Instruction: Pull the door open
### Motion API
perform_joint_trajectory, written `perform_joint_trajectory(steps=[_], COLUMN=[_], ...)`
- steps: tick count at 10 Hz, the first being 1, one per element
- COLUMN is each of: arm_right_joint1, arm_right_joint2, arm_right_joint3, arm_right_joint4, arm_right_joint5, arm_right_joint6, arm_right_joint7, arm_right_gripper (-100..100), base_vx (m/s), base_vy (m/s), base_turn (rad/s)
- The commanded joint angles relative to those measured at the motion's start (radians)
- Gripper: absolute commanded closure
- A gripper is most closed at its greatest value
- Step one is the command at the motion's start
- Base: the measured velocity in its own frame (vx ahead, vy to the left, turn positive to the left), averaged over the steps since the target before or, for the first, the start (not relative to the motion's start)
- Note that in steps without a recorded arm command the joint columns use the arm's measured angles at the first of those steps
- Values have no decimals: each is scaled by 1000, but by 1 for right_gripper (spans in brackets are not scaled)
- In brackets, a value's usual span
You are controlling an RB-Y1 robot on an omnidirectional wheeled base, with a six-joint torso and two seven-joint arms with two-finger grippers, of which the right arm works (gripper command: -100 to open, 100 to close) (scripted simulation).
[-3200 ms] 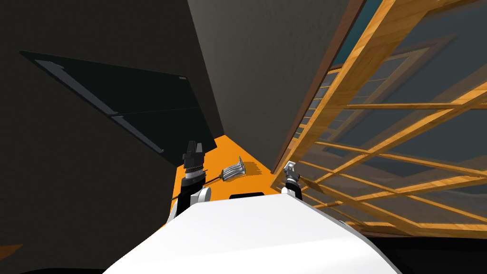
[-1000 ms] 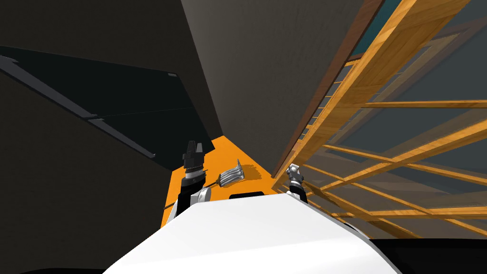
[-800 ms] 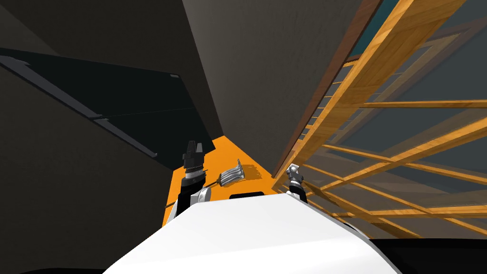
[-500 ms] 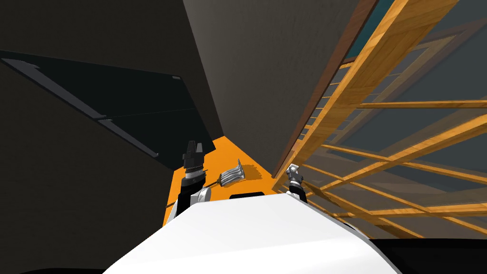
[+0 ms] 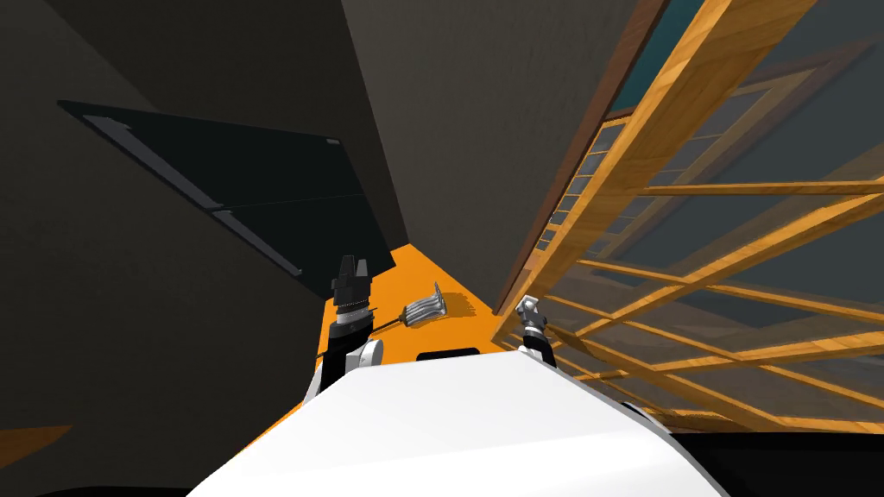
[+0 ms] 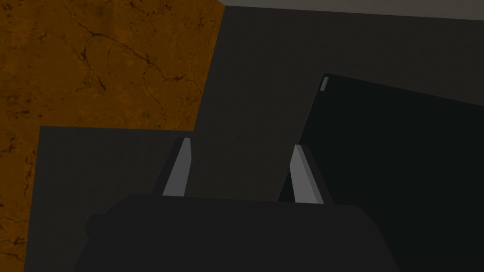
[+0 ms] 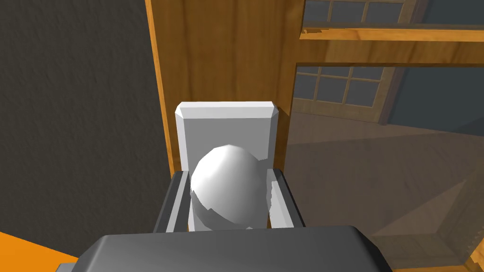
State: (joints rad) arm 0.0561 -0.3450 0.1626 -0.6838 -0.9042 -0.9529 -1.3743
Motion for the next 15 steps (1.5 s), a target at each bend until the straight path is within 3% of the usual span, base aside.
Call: perform_joint_trajectory(steps=[1,4,5,14,15], arm_right_joint1=[6,8,4,25,20], arm_right_joint2=[-5,-20,-12,-58,-54], arm_right_joint3=[14,59,52,171,164], arm_right_joint4=[-7,-33,-14,-71,-61], arm_right_joint5=[10,42,36,102,98], arm_right_joint6=[2,17,15,10,14], arm_right_joint7=[-9,-29,-25,-92,-88], arm_right_gripper=[100,100,100,100,100], base_vx=[-255,-222,-86,-209,-103], base_vy=[72,11,-21,-5,-1], base_turn=[32,55,42,56,23])
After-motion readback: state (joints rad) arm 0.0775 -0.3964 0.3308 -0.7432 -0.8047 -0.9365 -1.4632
